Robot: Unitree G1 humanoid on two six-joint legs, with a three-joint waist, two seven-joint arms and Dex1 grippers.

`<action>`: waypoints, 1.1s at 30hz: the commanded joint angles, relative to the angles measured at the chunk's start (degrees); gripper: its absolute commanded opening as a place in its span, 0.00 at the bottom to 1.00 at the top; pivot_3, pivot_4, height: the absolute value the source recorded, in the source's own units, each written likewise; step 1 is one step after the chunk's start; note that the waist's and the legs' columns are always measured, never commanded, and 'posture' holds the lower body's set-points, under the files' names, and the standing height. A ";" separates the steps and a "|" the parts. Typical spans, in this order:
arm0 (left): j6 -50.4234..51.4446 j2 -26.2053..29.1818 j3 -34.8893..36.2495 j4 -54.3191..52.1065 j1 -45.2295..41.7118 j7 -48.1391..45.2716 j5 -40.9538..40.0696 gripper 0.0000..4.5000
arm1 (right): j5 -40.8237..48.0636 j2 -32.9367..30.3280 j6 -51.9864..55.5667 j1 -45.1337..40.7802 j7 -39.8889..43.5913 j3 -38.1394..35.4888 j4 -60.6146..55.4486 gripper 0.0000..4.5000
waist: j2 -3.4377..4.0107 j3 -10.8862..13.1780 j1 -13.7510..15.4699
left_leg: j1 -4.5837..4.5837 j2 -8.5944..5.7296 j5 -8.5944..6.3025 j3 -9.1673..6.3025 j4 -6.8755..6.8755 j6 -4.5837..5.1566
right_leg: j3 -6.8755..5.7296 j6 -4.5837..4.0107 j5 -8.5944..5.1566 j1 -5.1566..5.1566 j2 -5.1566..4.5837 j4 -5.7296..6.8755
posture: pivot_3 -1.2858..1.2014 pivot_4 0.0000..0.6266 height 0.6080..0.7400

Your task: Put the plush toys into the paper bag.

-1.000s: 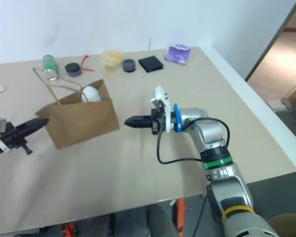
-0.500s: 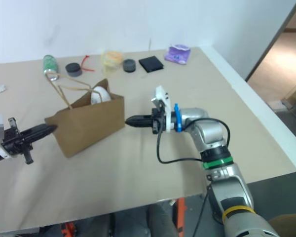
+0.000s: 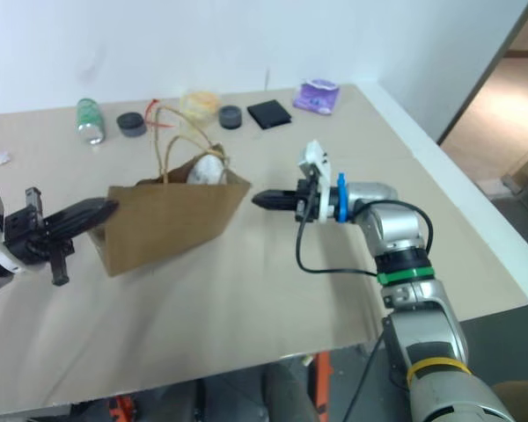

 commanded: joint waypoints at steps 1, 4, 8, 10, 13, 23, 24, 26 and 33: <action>1.81 0.60 2.43 -3.93 -2.17 2.94 -4.49 0.02 | -0.60 -0.79 -1.57 -1.52 0.41 -1.67 1.39 0.00 | 0.00 0.00 0.01 | 0.00 -0.01 0.00 -0.01 0.02 0.00 | -0.01 0.00 0.00 0.01 0.00 0.00 | 0.52 0.24 1.00; 2.64 1.49 2.51 -5.25 -2.06 3.29 -4.89 0.02 | -1.11 -1.30 -2.24 -1.83 0.82 -1.83 2.68 0.00 | 0.00 0.00 0.01 | 0.00 -0.02 0.00 -0.01 0.09 0.00 | 0.00 0.05 0.04 0.03 0.00 0.00 | 0.52 0.24 1.00; 0.27 2.11 2.54 -3.34 6.75 -2.54 0.74 0.02 | -1.34 -1.35 -2.50 -1.70 0.87 -1.71 2.53 0.00 | 0.05 -0.01 -0.29 | 0.09 -0.02 -0.01 0.13 0.05 0.01 | 0.15 0.05 0.04 0.02 0.02 0.00 | 0.52 0.24 1.00; -0.47 2.21 2.68 -2.78 10.86 -4.81 2.39 0.02 | -1.45 -1.31 -2.53 -1.68 0.84 -1.72 2.50 0.00 | 0.05 0.00 -0.17 | 0.10 -0.01 -0.01 0.11 0.01 0.02 | 0.13 0.01 0.02 0.01 0.03 0.00 | 0.52 0.24 1.00; -3.50 2.31 3.03 -0.46 15.26 -7.68 6.37 0.02 | -1.49 -1.20 -2.36 -1.34 0.67 -1.60 1.82 0.00 | 0.04 0.00 0.10 | 0.08 -0.01 -0.01 0.07 0.05 0.02 | 0.07 -0.01 0.00 0.02 0.02 0.00 | 0.52 0.24 1.00; -6.26 0.64 6.09 2.56 16.81 -5.78 8.19 0.02 | -1.80 -0.53 -2.21 -1.39 0.68 -0.86 1.24 0.00 | 0.05 0.00 0.43 | 0.01 -0.03 0.01 0.18 0.43 0.00 | 0.17 -0.08 0.05 0.05 -0.04 0.00 | 0.52 0.24 1.00; -5.86 0.35 6.06 2.34 17.22 -5.71 7.84 0.02 | -1.90 -0.47 -2.29 -1.43 0.68 -0.79 1.33 0.00 | 0.05 0.00 0.43 | 0.01 -0.03 0.01 0.18 0.41 0.00 | 0.17 -0.09 0.04 0.05 -0.03 0.00 | 0.52 0.24 1.00; -4.85 0.16 5.77 1.86 17.87 -5.49 7.35 0.07 | -2.05 -0.31 -2.38 -1.42 0.70 -0.62 1.33 0.00 | 0.05 0.00 0.40 | 0.01 -0.02 0.00 0.18 0.38 0.00 | 0.17 -0.08 0.04 0.04 -0.03 0.00 | 0.52 0.24 1.00; -3.71 -0.01 5.26 0.09 17.78 -5.07 6.45 0.64 | -2.24 0.17 -2.07 -1.53 0.67 -0.57 1.07 0.00 | 0.05 0.00 0.39 | 0.00 -0.02 0.00 0.16 0.38 0.01 | 0.16 -0.07 0.05 0.04 -0.02 0.00 | 0.52 0.24 1.00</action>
